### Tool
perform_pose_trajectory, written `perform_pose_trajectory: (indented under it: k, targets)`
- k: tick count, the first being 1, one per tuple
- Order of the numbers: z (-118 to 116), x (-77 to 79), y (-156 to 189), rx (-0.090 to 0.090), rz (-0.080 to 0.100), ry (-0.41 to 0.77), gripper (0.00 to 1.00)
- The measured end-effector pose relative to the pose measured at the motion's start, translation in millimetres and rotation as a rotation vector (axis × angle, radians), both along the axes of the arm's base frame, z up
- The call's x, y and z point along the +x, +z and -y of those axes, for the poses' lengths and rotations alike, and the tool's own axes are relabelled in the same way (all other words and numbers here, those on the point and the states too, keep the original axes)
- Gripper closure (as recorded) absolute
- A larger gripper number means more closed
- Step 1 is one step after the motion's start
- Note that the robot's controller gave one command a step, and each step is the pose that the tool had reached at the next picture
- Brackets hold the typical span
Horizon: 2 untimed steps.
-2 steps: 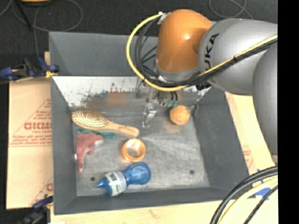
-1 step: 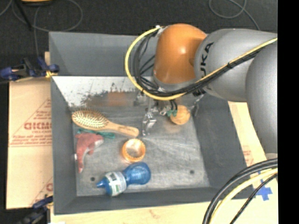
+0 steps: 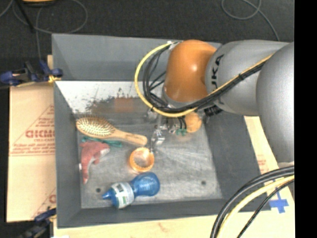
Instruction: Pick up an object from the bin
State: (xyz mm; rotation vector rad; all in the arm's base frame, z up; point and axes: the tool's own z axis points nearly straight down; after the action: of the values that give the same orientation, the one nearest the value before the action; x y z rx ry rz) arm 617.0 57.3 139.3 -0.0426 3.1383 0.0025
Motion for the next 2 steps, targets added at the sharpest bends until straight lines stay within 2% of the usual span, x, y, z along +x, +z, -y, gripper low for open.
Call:
perform_pose_trajectory:
  k: [1,2]
  targets:
    - [-7,-14.6,-8,-0.001,-0.002,-0.235,0.00]
    - [-46,-20.9,-9,-0.003,0.001,-0.017,0.00]
